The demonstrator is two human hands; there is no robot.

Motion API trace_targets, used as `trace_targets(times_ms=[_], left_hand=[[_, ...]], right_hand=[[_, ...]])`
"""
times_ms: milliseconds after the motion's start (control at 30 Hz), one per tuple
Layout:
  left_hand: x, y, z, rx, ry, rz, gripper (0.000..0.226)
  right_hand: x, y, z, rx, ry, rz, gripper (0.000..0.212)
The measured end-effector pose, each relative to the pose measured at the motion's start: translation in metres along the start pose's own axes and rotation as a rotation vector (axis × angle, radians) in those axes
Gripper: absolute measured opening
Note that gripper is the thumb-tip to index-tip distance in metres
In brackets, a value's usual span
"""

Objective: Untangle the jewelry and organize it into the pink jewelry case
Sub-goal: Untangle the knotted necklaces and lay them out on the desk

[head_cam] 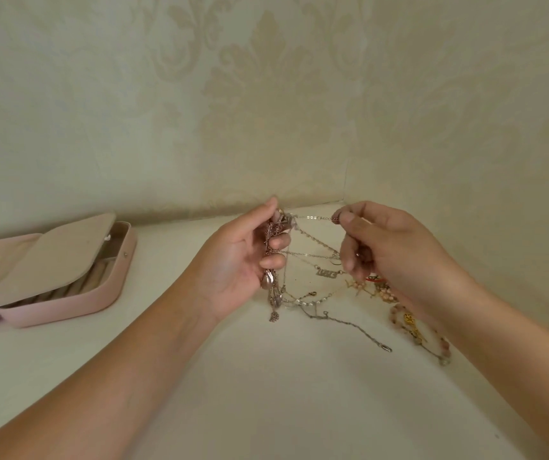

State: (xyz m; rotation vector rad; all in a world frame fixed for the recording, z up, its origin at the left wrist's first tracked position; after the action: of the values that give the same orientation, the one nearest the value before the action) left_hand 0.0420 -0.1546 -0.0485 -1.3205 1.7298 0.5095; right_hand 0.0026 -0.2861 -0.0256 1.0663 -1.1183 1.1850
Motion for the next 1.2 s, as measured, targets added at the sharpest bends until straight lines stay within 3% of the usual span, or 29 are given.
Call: trace_targets(times_ms=[200, 333, 500, 600, 733, 933, 1200], left_hand=[[0.000, 0.001, -0.001, -0.006, 0.078, 0.021, 0.021], [0.001, -0.001, 0.001, -0.003, 0.079, 0.039, 0.025], [0.008, 0.002, -0.004, 0.022, 0.064, 0.083, 0.018], [0.008, 0.002, -0.003, 0.020, 0.041, 0.092, 0.016], [0.009, 0.003, -0.006, 0.064, -0.014, 0.107, 0.022], [0.011, 0.006, -0.008, 0.078, -0.009, 0.119, 0.012], [0.007, -0.004, 0.015, -0.115, 0.169, 0.080, 0.012]], right_hand=[[-0.004, 0.000, 0.004, -0.016, -0.148, -0.055, 0.025], [-0.009, -0.001, -0.003, 0.129, -0.285, -0.150, 0.030], [-0.007, 0.007, -0.020, 0.248, 0.179, -0.078, 0.028], [0.000, 0.008, -0.022, 0.208, 0.203, 0.000, 0.016], [-0.002, 0.003, -0.020, 0.173, 0.187, 0.046, 0.017], [-0.012, -0.003, 0.008, -0.039, -0.091, -0.093, 0.021], [-0.011, -0.002, 0.002, 0.199, -0.588, -0.250, 0.022]])
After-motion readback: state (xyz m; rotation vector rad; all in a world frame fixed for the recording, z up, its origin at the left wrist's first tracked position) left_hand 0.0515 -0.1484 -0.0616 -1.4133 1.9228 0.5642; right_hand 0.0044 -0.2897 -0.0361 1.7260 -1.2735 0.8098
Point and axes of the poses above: each hand's wrist, its own y-axis away from the middle knuckle, its own z-axis out of the back of the hand, x = y × z, the point moved 10 cm from there along -y, towards the middle knuckle, and after that the axes turned 9 degrees about -z, right-handed, at the moved point
